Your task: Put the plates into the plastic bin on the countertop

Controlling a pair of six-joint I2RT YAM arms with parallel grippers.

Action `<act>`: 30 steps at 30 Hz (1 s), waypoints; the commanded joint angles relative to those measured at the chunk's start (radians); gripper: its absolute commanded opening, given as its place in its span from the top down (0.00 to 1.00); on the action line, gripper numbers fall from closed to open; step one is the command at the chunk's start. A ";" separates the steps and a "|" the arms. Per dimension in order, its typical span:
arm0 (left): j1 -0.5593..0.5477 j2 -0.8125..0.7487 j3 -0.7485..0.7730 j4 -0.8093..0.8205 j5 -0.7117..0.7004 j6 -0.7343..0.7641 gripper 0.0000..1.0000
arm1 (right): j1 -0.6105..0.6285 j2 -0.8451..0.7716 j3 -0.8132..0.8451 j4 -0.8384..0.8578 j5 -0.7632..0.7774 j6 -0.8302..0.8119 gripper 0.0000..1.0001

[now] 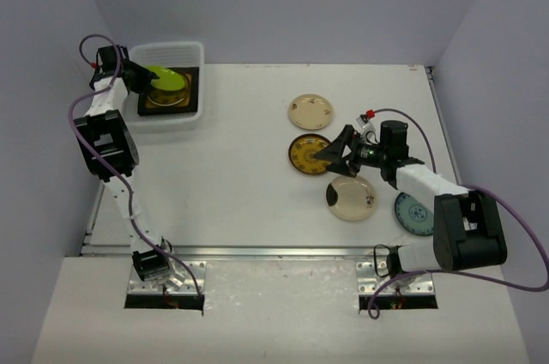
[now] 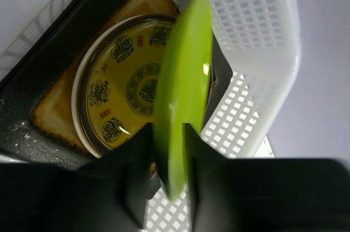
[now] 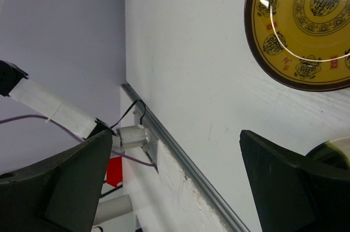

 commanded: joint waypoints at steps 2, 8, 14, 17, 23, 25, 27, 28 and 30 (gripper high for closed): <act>0.007 0.007 0.063 -0.003 0.078 0.015 0.37 | -0.002 -0.021 0.112 -0.179 0.098 -0.168 0.01; 0.005 0.013 0.112 -0.043 0.066 0.056 0.00 | -0.002 -0.011 0.211 -0.390 0.287 -0.310 0.01; 0.001 0.014 0.134 -0.159 -0.005 0.120 0.00 | -0.002 0.047 0.303 -0.516 0.535 -0.361 0.01; -0.001 0.000 0.100 -0.194 -0.034 0.139 0.00 | -0.005 0.096 0.347 -0.540 0.570 -0.362 0.01; -0.001 -0.036 0.036 -0.169 0.018 0.137 0.00 | -0.011 0.227 0.462 -0.568 0.481 -0.408 0.01; -0.002 -0.025 0.078 -0.203 0.036 0.151 0.00 | -0.011 0.251 0.483 -0.578 0.435 -0.421 0.01; -0.003 -0.047 0.088 -0.203 0.058 0.160 0.00 | -0.012 0.261 0.486 -0.570 0.438 -0.439 0.01; -0.003 -0.060 0.089 -0.202 0.076 0.162 0.00 | -0.012 0.268 0.490 -0.570 0.448 -0.449 0.01; -0.004 -0.104 0.089 -0.198 0.106 0.170 0.00 | -0.015 0.294 0.510 -0.578 0.464 -0.491 0.01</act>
